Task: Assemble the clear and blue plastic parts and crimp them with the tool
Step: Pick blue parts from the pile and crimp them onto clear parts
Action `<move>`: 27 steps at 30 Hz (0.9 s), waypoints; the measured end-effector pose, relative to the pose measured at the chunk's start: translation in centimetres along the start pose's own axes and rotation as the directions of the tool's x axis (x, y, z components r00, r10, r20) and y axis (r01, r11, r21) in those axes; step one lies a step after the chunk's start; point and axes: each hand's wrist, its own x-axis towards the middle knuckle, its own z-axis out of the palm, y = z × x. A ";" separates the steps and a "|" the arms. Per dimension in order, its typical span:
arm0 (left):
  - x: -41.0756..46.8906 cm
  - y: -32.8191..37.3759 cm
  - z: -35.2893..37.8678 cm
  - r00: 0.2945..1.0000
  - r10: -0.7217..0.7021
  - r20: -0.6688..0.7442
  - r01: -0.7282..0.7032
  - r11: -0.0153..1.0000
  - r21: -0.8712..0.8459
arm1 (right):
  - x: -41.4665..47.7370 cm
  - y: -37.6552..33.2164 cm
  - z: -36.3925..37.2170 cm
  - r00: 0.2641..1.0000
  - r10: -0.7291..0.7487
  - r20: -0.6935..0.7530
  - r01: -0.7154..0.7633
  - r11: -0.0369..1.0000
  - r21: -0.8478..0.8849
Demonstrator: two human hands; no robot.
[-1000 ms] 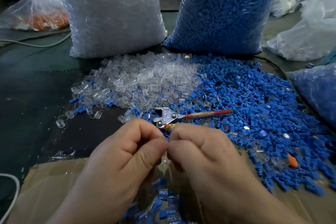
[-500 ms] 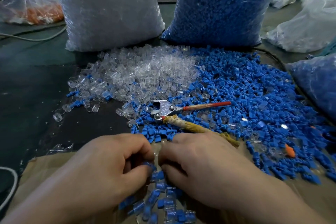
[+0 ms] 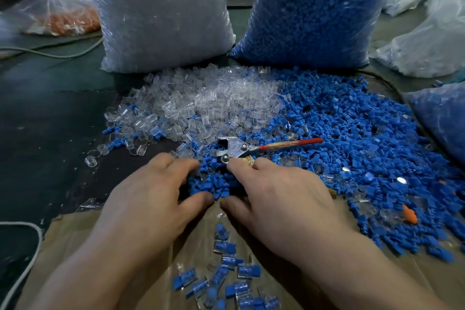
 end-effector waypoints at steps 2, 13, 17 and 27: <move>0.1 0.2 0.1 1.000 0.008 0.001 -0.007 0.999 -0.050 | 0.2 -0.2 0.0 1.000 0.000 0.008 0.001 1.000 -0.019; 0.2 0.9 0.9 0.996 0.013 -0.090 -0.020 0.997 -0.071 | 0.5 0.2 -0.1 0.999 -0.029 0.019 0.028 0.999 0.046; 0.3 1.0 1.0 0.994 -0.065 -0.088 0.043 0.972 -0.231 | 0.4 0.2 -0.2 0.999 -0.031 0.040 0.029 0.998 0.060; 0.0 0.6 1.8 0.947 -0.208 -0.247 0.045 0.843 -0.537 | 0.0 0.5 0.2 0.989 0.051 -0.142 0.002 0.938 0.346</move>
